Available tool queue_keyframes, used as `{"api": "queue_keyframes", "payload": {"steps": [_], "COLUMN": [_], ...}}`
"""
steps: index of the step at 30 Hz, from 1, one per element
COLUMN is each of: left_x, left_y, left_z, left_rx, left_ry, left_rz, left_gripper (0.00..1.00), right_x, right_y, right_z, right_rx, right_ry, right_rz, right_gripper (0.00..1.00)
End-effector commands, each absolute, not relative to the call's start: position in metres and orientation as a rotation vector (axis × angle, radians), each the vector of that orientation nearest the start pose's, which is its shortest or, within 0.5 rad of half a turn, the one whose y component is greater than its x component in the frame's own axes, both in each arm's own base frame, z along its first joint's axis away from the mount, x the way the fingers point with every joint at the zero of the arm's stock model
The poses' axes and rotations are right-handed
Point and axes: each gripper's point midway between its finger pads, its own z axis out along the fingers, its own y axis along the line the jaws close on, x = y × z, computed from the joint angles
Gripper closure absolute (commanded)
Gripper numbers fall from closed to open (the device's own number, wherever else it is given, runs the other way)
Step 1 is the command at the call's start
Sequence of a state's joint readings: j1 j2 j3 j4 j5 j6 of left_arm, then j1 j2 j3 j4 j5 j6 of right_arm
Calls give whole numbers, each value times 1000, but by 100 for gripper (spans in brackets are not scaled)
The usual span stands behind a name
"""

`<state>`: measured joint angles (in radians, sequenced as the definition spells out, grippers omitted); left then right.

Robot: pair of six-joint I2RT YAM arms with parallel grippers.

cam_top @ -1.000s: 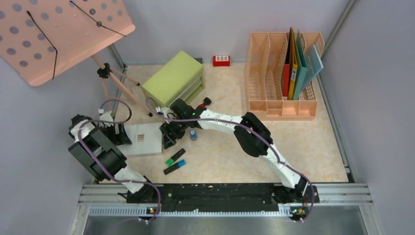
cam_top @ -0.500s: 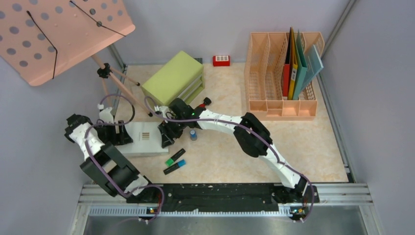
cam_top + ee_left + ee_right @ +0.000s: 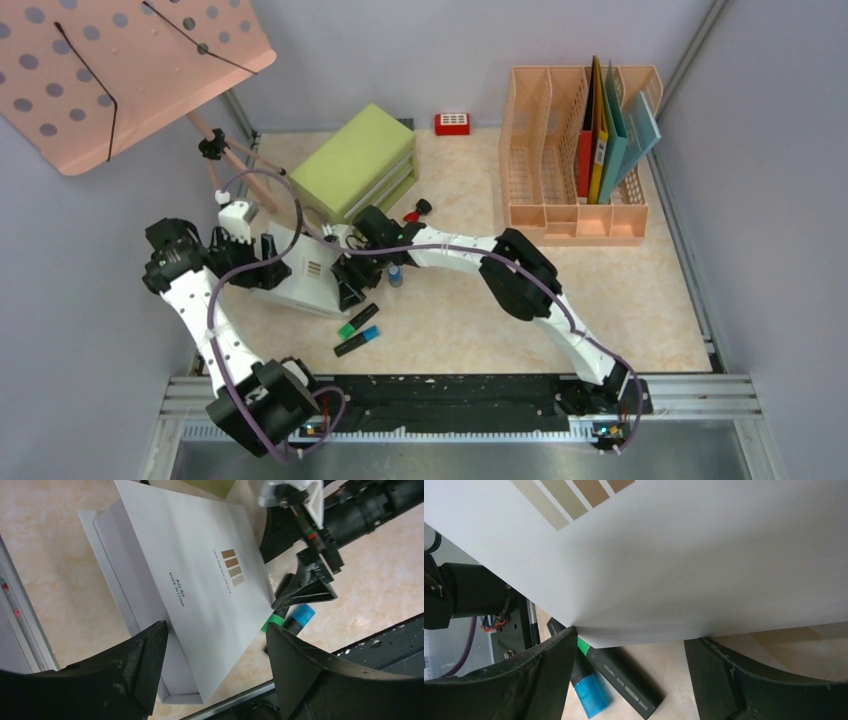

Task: Organize the desk
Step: Pick up the book from the center of the board.

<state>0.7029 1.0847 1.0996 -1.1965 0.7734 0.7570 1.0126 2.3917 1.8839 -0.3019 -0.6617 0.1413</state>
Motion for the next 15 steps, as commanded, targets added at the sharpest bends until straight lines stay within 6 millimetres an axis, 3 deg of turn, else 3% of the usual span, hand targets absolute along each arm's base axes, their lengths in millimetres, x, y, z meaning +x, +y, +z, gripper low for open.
{"api": "queue_keyframes", "payload": {"steps": [1, 8, 15], "left_x": [211, 216, 216], "left_y": [8, -14, -30], "left_z": [220, 235, 242], "left_rx": [262, 306, 337], "left_ry": [2244, 2201, 2186], "left_rz": [-523, -511, -537], "left_gripper": [23, 24, 24], "right_x": [198, 211, 228], "right_y": [548, 538, 533], "right_z": [94, 109, 96], "right_rx": [-1486, -1491, -1401], "right_ry": [1962, 1908, 1988], "right_rz": [1396, 1458, 1406], "right_gripper": [22, 18, 19]}}
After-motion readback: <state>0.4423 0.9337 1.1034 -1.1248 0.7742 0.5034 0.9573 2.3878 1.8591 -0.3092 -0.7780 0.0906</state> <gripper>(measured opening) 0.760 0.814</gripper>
